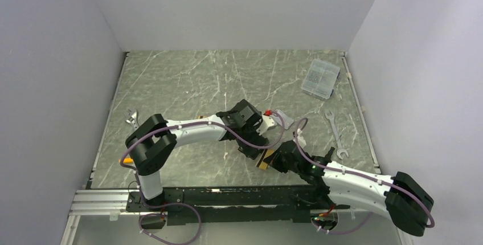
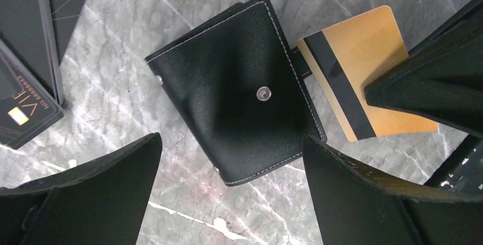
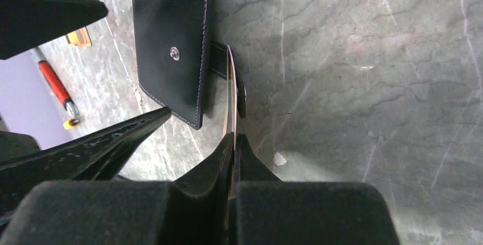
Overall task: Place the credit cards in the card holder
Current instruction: Open the card holder at the center of the board.
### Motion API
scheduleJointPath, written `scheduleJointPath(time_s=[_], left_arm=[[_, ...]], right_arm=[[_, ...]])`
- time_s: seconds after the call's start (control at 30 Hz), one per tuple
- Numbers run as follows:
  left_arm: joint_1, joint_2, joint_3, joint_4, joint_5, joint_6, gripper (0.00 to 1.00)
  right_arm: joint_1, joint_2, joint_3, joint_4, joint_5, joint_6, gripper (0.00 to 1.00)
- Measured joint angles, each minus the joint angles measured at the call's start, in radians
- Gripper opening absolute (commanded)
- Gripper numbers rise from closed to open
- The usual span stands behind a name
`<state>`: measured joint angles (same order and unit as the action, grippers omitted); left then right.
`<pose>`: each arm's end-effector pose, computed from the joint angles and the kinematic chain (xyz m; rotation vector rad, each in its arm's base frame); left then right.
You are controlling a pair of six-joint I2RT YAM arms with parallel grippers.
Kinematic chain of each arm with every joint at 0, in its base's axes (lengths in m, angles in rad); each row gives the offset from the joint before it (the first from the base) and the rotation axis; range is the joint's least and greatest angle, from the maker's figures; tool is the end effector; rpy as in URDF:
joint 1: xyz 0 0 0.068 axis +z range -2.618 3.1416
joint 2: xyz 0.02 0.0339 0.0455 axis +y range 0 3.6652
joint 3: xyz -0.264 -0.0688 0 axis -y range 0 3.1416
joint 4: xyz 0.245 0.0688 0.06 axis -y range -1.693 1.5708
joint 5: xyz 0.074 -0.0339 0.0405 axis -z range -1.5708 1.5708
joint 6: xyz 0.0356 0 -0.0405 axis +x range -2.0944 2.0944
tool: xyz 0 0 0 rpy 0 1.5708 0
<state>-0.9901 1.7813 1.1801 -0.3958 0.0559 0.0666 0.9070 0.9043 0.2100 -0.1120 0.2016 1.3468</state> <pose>0.2017 -0.3109 0.1906 1.3405 2.2537 -0.4103 0.1035 0.1207 0.1318 0.6501 2.4385 0.8060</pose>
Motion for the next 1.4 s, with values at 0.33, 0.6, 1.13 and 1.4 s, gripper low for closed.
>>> scheduleJointPath(time_s=[0.33, 0.6, 1.13, 1.4], left_arm=[[-0.048, 0.049, 0.03, 0.014, -0.024, -0.03, 0.99], [-0.063, 0.129, 0.106, 0.018, -0.073, -0.024, 0.99], [-0.038, 0.07, 0.093, 0.005, -0.135, 0.051, 0.82], [0.023, 0.035, 0.098, -0.029, -0.134, 0.071, 0.81]], right_arm=[[-0.061, -0.014, -0.1, 0.165, -0.074, 0.01, 0.0], [-0.094, -0.002, -0.146, 0.265, -0.119, 0.019, 0.0], [-0.113, 0.014, -0.159, 0.287, -0.141, 0.05, 0.0], [-0.113, 0.012, -0.161, 0.289, -0.141, 0.06, 0.0]])
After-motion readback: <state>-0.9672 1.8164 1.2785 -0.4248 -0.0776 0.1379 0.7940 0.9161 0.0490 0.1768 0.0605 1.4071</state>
